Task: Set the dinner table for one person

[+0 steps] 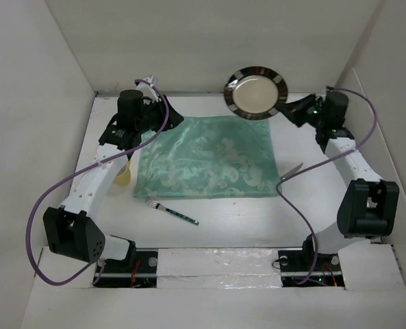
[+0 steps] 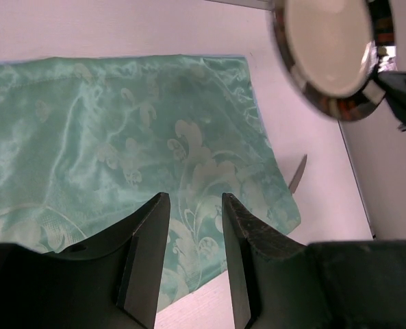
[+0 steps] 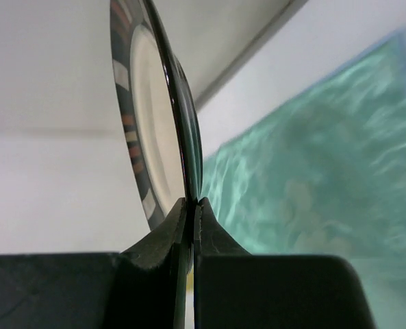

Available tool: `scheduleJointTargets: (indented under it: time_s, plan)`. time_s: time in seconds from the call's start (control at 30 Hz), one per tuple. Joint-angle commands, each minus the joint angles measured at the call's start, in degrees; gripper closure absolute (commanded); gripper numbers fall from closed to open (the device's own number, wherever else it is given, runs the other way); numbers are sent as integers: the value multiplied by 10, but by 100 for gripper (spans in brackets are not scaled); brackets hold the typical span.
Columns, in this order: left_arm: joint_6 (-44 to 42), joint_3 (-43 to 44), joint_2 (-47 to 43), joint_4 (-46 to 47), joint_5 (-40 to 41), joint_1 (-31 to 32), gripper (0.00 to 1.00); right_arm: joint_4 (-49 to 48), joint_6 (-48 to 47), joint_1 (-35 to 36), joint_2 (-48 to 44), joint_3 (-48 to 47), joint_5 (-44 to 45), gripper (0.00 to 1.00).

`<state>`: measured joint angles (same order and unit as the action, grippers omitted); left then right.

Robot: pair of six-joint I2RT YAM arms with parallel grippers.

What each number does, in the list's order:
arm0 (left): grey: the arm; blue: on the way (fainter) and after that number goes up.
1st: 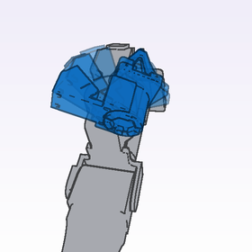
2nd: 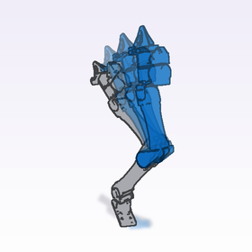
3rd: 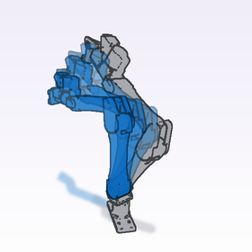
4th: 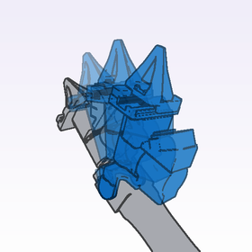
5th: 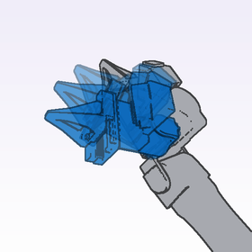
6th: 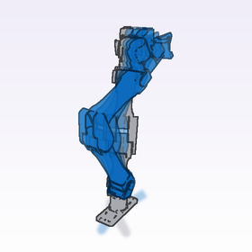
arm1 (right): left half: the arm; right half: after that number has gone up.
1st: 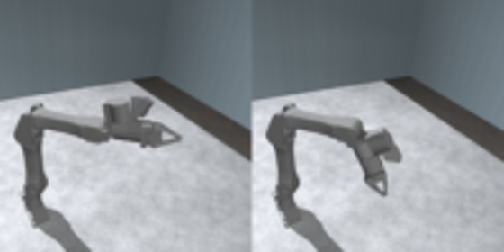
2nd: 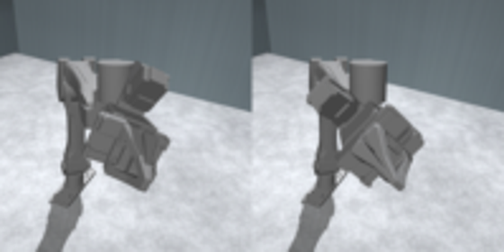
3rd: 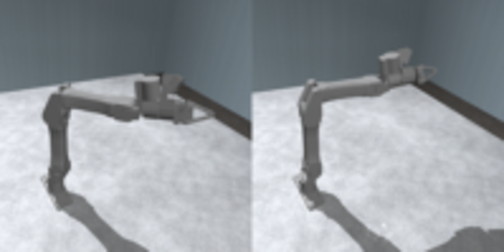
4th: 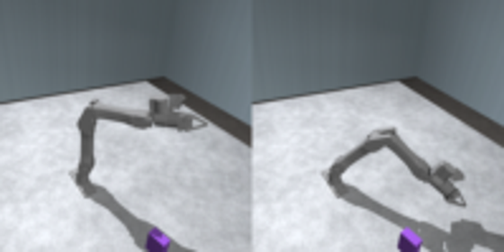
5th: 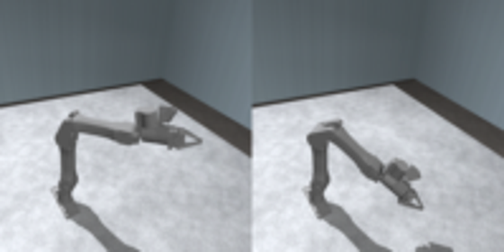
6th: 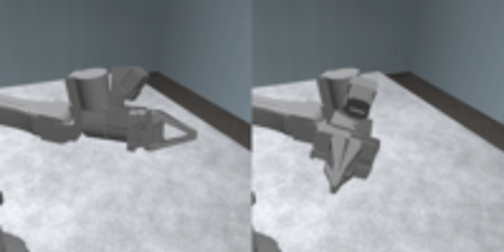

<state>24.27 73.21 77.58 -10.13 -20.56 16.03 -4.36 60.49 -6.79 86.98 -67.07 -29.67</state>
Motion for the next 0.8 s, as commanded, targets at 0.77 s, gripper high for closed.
scheduleJointTargets:
  time_s: [0.77]
  plan:
    - [-29, -8, -30, -14, 9, 1, 66, -157, 13, 272, 122, 63, -27, 100]
